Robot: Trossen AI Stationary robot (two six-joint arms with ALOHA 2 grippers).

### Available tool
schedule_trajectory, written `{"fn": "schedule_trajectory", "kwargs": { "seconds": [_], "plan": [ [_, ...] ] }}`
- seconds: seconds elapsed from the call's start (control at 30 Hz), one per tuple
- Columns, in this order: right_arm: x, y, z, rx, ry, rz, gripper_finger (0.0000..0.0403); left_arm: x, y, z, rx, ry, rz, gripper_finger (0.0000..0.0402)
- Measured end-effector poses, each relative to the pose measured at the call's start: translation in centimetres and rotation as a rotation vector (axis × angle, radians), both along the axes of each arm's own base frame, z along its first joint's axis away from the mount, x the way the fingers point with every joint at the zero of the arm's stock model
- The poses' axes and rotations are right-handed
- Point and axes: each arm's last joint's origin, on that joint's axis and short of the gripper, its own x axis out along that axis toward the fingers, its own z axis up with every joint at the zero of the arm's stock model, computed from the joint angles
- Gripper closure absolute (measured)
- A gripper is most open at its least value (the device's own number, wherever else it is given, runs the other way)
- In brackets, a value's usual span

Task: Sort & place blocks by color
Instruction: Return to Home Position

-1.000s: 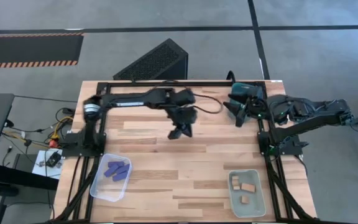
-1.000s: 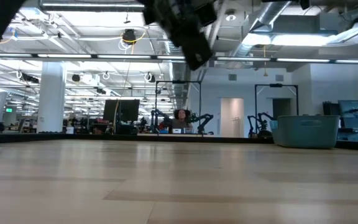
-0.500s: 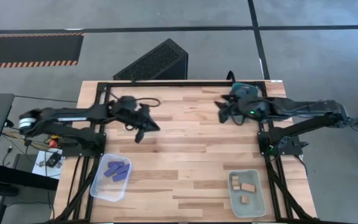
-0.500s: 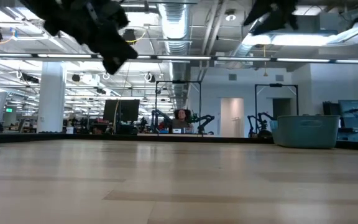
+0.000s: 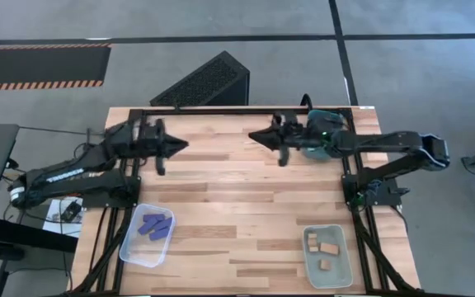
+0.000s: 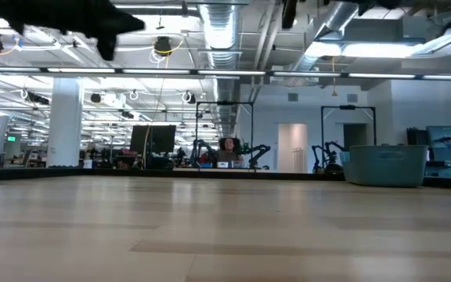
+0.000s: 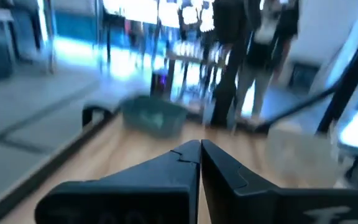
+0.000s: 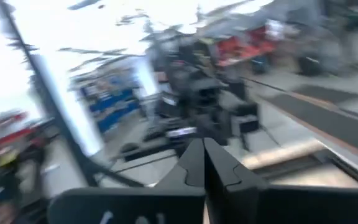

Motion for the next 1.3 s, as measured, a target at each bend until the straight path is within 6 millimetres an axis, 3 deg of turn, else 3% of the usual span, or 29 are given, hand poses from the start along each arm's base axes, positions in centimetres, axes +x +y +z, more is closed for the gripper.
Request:
{"fn": "schedule_trajectory", "kwargs": {
  "seconds": [0.2, 0.3, 0.4, 0.43, 0.53, 0.6, 0.7, 0.87, 1.07, 1.23, 1.3],
  "plan": [
    [-2.1, -0.7, 0.8, -0.143, 0.058, 0.121, 0.0373, -5.2, -2.1, 0.1, 0.06, -0.331, 0.302, 0.0401],
    [-1.8, -0.7, -0.6, 0.008, 0.188, 0.135, 0.0374, -5.6, -2.6, -2.7, 0.168, -0.246, 0.244, 0.0401],
    [-0.4, -0.3, -3.6, 0.256, 0.389, 0.135, 0.0384, -5.4, -2.8, -4.9, 0.197, -0.178, 0.155, 0.0401],
    [0.2, -0.4, -4.6, 0.262, 0.438, 0.141, 0.0388, -5.4, -2.9, -5.5, 0.19, -0.135, 0.143, 0.0401],
    [1.2, -0.5, -5.9, 0.061, 0.45, 0.199, 0.0398, -5.6, -3.0, -6.5, 0.136, -0.061, 0.115, 0.0401],
    [1.7, -0.2, -5.3, -0.125, 0.355, 0.228, 0.0398, -5.8, -3.2, -6.2, 0.145, -0.102, 0.091, 0.0401],
    [2.0, -0.2, -4.4, -0.26, 0.224, 0.297, 0.0399, -6.2, -3.4, -5.8, 0.198, -0.137, 0.063, 0.0401],
    [-0.4, -0.9, -6.1, -0.242, 0.147, 0.288, 0.04, -6.1, -3.2, -6.4, 0.272, -0.076, 0.09, 0.0401],
    [-5.9, 0.0, -7.5, -0.212, -0.074, 0.156, 0.0401, -5.9, -3.2, -6.3, 0.265, -0.165, 0.093, 0.0401],
    [-8.9, 1.5, -9.4, -0.195, 0.053, 0.161, 0.0401, -5.8, -3.3, -6.5, 0.247, -0.153, 0.035, 0.0401],
    [-9.6, 2.4, -9.2, -0.223, 0.066, 0.187, 0.0401, -5.8, -3.3, -6.6, 0.256, -0.141, 0.034, 0.0401]
  ]
}}
